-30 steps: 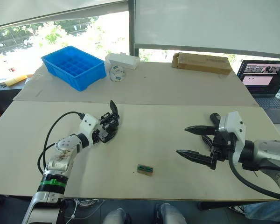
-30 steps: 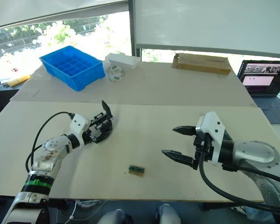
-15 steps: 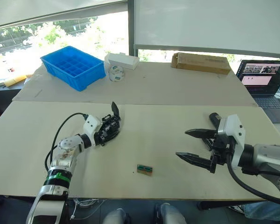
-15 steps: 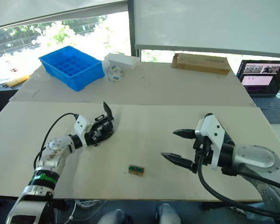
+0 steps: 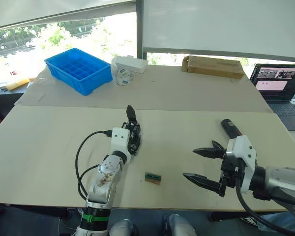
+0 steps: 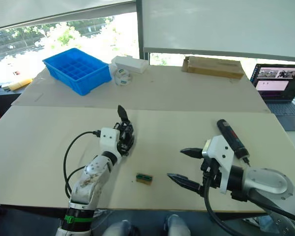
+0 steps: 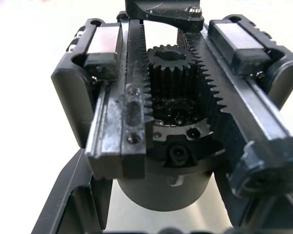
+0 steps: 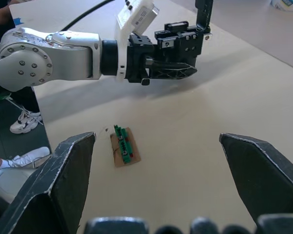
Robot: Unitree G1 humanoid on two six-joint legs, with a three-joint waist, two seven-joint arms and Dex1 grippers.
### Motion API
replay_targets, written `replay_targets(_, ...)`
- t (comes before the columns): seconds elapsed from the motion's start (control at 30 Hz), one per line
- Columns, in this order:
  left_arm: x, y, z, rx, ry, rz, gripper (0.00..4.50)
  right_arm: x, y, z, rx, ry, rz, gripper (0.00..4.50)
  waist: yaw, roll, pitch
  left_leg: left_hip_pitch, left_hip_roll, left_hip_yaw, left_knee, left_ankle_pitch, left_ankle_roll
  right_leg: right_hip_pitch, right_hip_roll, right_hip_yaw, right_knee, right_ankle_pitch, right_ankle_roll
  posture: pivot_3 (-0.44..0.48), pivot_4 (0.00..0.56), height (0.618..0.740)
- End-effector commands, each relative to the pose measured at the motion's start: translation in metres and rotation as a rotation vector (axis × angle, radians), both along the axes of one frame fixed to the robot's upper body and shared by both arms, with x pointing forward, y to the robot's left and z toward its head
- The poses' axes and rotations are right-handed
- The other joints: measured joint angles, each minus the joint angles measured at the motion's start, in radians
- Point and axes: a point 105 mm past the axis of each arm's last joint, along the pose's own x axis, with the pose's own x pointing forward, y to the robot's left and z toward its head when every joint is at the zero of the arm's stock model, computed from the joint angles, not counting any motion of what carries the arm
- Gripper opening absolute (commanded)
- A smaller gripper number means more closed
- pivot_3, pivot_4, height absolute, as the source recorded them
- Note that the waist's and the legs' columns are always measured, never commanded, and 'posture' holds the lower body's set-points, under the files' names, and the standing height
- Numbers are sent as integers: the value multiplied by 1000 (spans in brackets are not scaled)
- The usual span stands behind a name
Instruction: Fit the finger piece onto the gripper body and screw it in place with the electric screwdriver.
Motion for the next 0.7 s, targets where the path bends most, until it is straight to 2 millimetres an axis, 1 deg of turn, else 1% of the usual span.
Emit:
replay_targets(0.03,7,-9,33,42,-136,18,2365,-5,0,9,2,-32,4,4500,2,0,0,0,0,0,0,0,0,0,0,0,0,0,0,0,150,738)
replay_targets(0.1,10,-10,26,43,-115,30,2365,-5,1,7,4,-30,1,4500,6,0,0,-1,0,0,1,0,1,0,0,-1,0,0,0,0,150,738)
replay_targets(0.2,9,-11,18,44,-101,18,2365,-3,3,7,8,-37,-3,4500,8,0,0,-2,0,0,2,-1,2,0,-1,-1,-1,0,0,0,150,738)
replay_targets(0.23,5,-17,11,10,-66,-54,2365,-2,3,8,3,-44,-4,4500,9,0,0,-2,0,0,1,-1,3,0,-1,-1,-1,0,0,0,150,738)
replay_targets(0.27,1,-21,7,-17,-40,-107,3385,-2,3,8,0,-50,-5,4500,9,0,0,-2,0,0,1,-1,3,0,-1,-1,-1,0,0,0,150,738)
replay_targets(0.3,-2,-13,4,-44,-19,-113,3685,-1,2,8,-6,-56,-7,4500,9,0,0,-2,0,0,1,-1,3,0,-1,-2,-1,0,0,0,150,738)
replay_targets(0.33,-6,-5,1,-78,13,-122,4202,0,2,8,-9,-57,-7,4500,9,0,0,-2,0,0,1,-1,3,0,-1,-3,-1,0,0,0,150,738)
replay_targets(0.37,-10,3,-1,-73,32,-140,4432,0,2,8,-10,-58,-6,4500,7,0,0,-1,0,0,1,-1,3,0,-1,-3,-1,0,0,0,150,738)
replay_targets(0.47,-23,20,-9,11,55,-257,4432,2,1,7,-15,-60,-3,4500,-1,1,0,0,0,0,1,-1,2,0,-2,-2,0,0,0,0,150,738)
replay_targets(0.5,-26,29,-14,79,60,-312,4432,3,1,7,-15,-62,-4,4500,-2,1,-1,1,0,1,1,-1,2,0,-2,-2,1,-1,0,0,150,738)
replay_targets(0.57,-29,43,-26,135,112,-418,4432,5,0,6,-17,-68,-6,4500,-2,2,-1,4,0,2,0,-1,1,0,-1,-1,2,-1,0,0,150,738)
replay_targets(0.6,-28,49,-28,151,113,-464,4432,7,0,6,-19,-71,-6,4500,-2,4,-2,4,0,3,0,-1,1,1,0,-1,3,-1,-1,0,150,738)
replay_targets(0.7,-22,57,-18,170,63,-609,4432,14,0,7,-15,-87,-10,4500,-1,5,-3,6,0,3,1,-1,1,2,-1,-1,2,-2,0,0,150,738)
